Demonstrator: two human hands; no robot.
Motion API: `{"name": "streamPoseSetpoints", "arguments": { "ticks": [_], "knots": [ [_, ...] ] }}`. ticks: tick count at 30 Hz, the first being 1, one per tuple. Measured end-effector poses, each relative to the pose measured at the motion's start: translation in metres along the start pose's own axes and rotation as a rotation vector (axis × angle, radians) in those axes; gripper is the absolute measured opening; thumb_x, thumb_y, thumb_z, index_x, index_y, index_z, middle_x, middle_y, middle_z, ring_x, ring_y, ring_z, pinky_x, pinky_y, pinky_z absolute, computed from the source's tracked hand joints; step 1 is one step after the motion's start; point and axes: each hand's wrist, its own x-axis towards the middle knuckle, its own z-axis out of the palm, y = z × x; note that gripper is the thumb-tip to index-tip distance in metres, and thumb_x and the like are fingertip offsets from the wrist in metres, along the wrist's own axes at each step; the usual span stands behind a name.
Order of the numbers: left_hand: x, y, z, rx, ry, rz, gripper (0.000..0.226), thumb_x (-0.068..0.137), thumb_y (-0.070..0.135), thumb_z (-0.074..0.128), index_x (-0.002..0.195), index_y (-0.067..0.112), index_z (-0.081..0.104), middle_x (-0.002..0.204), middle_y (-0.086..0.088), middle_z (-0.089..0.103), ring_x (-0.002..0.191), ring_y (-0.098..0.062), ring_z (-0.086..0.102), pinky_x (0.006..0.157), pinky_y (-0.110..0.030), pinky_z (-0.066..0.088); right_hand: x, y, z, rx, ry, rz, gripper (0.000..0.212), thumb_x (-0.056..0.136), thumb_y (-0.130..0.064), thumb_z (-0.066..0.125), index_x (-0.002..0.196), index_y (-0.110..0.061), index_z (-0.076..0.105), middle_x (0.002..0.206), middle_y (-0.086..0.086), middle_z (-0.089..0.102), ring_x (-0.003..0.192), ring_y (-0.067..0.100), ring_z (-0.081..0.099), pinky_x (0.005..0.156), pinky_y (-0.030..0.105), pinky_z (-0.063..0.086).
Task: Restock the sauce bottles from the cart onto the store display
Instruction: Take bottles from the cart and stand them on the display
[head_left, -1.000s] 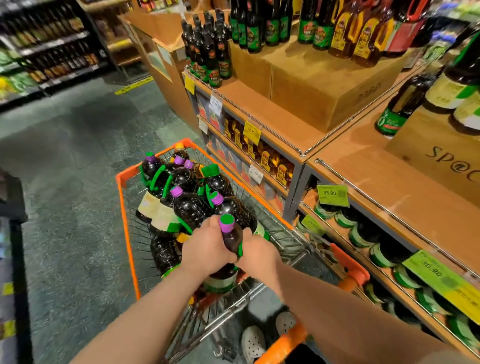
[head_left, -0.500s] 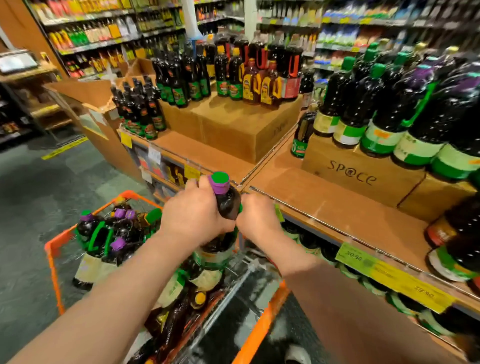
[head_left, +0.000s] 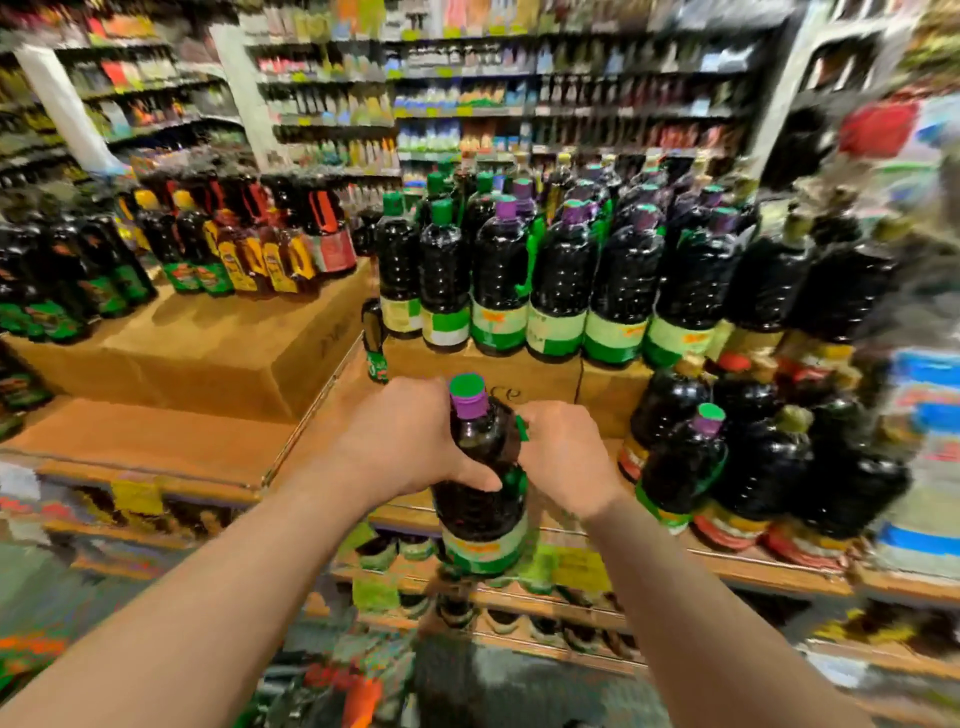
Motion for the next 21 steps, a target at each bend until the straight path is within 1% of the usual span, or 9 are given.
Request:
{"name": "streamPoseSetpoints", "arguments": {
  "ticks": [1,4,6,8,11,14,16,18,21],
  "knots": [
    [0.017,0.016,0.003,0.006,0.007,0.002,0.087,0.046,0.076,0.078,0.103,0.019,0.046,0.082,0.004,0.055,0.089,-0.023,0.061,0.063,-0.031,0.046,0.005,0.019,-0.008,-0.002,-0.001,0.021,0.029,0.084,-0.018,0.062,0.059,-0.019,0.048,0.061,-0.003,0.052,0.065,0.022,0.054,0.051,0.031,0.031],
    [0.067,0.061,0.019,-0.018,0.033,0.042,0.104,0.047,0.072,0.081,0.122,0.018,0.034,0.101,-0.004,0.064,0.096,-0.029,0.063,0.071,-0.038,0.053,0.028,0.077,-0.025,-0.024,0.003,0.115,0.027,0.083,-0.020,0.060,0.061,-0.018,0.044,0.067,-0.002,0.053,0.074,0.025,0.058,0.058,0.028,0.032],
    [0.099,0.088,0.032,-0.002,0.032,0.080,0.107,0.050,0.070,0.080,0.127,0.022,0.025,0.106,-0.006,0.065,0.096,-0.031,0.063,0.068,-0.038,0.052,0.046,0.112,-0.033,-0.029,-0.005,0.173,0.024,0.083,-0.019,0.058,0.063,-0.016,0.044,0.068,-0.001,0.055,0.074,0.025,0.056,0.060,0.027,0.033],
    [0.121,0.107,0.044,0.027,0.032,0.090,0.103,0.054,0.068,0.080,0.126,0.022,0.023,0.104,-0.005,0.063,0.092,-0.030,0.062,0.062,-0.035,0.047,0.056,0.136,-0.034,-0.047,-0.017,0.223,0.026,0.084,-0.020,0.058,0.063,-0.015,0.044,0.066,-0.001,0.052,0.073,0.024,0.054,0.062,0.027,0.034],
    [0.156,0.134,0.062,0.051,0.024,0.110,0.097,0.058,0.061,0.082,0.126,0.020,0.025,0.096,-0.003,0.062,0.084,-0.027,0.062,0.062,-0.035,0.051,0.065,0.172,-0.031,-0.017,0.072,0.299,0.011,0.084,-0.012,0.058,0.073,-0.014,0.060,0.075,0.004,0.062,0.081,0.029,0.060,0.061,0.029,0.039],
    [0.186,0.150,0.077,0.048,-0.001,0.121,0.098,0.058,0.056,0.083,0.129,0.019,0.025,0.091,0.001,0.060,0.078,-0.024,0.062,0.062,-0.038,0.057,0.075,0.195,-0.027,0.051,0.061,0.411,0.020,0.080,-0.003,0.053,0.066,-0.018,0.054,0.064,-0.001,0.058,0.071,0.028,0.058,0.054,0.027,0.040],
    [0.204,0.153,0.085,0.032,-0.031,0.118,0.096,0.059,0.055,0.084,0.127,0.019,0.026,0.088,0.002,0.058,0.075,-0.023,0.061,0.062,-0.039,0.057,0.086,0.203,-0.027,0.093,0.054,0.467,0.023,0.078,0.001,0.048,0.075,-0.018,0.061,0.071,0.001,0.062,0.076,0.026,0.061,0.061,0.030,0.046],
    [0.222,0.153,0.089,0.018,-0.052,0.106,0.090,0.060,0.052,0.084,0.122,0.020,0.026,0.086,0.002,0.055,0.074,-0.023,0.060,0.061,-0.038,0.056,0.099,0.208,-0.024,0.123,0.071,0.489,0.028,0.079,0.004,0.045,0.088,-0.014,0.065,0.085,0.005,0.067,0.084,0.026,0.061,0.067,0.030,0.046],
    [0.243,0.147,0.093,0.014,-0.066,0.105,0.083,0.061,0.045,0.085,0.115,0.020,0.028,0.084,0.003,0.054,0.071,-0.024,0.059,0.055,-0.035,0.053,0.115,0.211,-0.016,0.134,0.043,0.478,0.022,0.082,0.006,0.044,0.085,-0.013,0.054,0.094,0.010,0.066,0.091,0.030,0.060,0.068,0.030,0.040]
  ]
}}
